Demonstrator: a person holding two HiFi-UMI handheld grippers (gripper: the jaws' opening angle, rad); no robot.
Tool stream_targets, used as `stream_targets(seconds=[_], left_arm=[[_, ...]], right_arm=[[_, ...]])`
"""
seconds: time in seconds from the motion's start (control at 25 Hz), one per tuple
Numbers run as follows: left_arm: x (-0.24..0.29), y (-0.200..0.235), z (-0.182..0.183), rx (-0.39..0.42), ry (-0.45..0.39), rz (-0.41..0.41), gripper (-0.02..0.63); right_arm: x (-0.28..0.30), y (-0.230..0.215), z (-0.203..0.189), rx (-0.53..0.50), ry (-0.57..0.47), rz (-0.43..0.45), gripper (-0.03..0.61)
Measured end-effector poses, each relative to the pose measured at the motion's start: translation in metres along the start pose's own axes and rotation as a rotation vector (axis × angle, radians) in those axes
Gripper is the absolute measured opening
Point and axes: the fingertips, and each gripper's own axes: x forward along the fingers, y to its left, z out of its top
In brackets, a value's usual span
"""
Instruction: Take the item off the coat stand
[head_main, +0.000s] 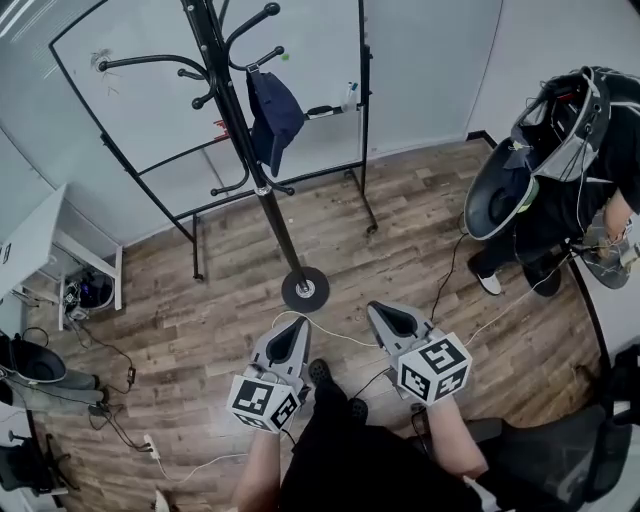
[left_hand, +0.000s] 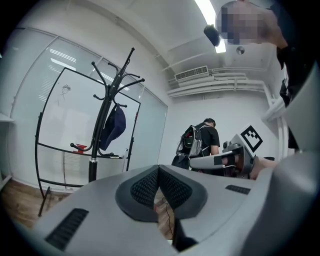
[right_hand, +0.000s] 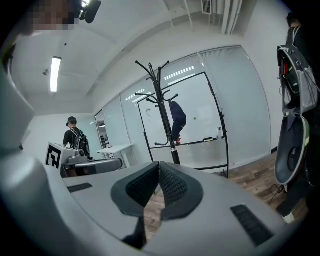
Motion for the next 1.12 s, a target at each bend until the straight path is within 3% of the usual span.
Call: stream_targets(seconds=[0.48,0.8,1.12], left_arm=[[0.065,0.087,0.037,0.009,-0.065,-0.023,0.015],[0.088,0.128,0.036,0.026,-0.015,-0.041,0.015],[0.110,0.156,0.025,0.015,0.042,-0.007,0.015]], right_arm=[[0.090,-0.012,0.057,-0.075,-0.009,-0.021,0.031],[0.140,-0.008,0.060,-0.061,0.019,-0.021,0.031],[0.162,-0.021,0.055,-0.043,0.084,-0.024,0.032]])
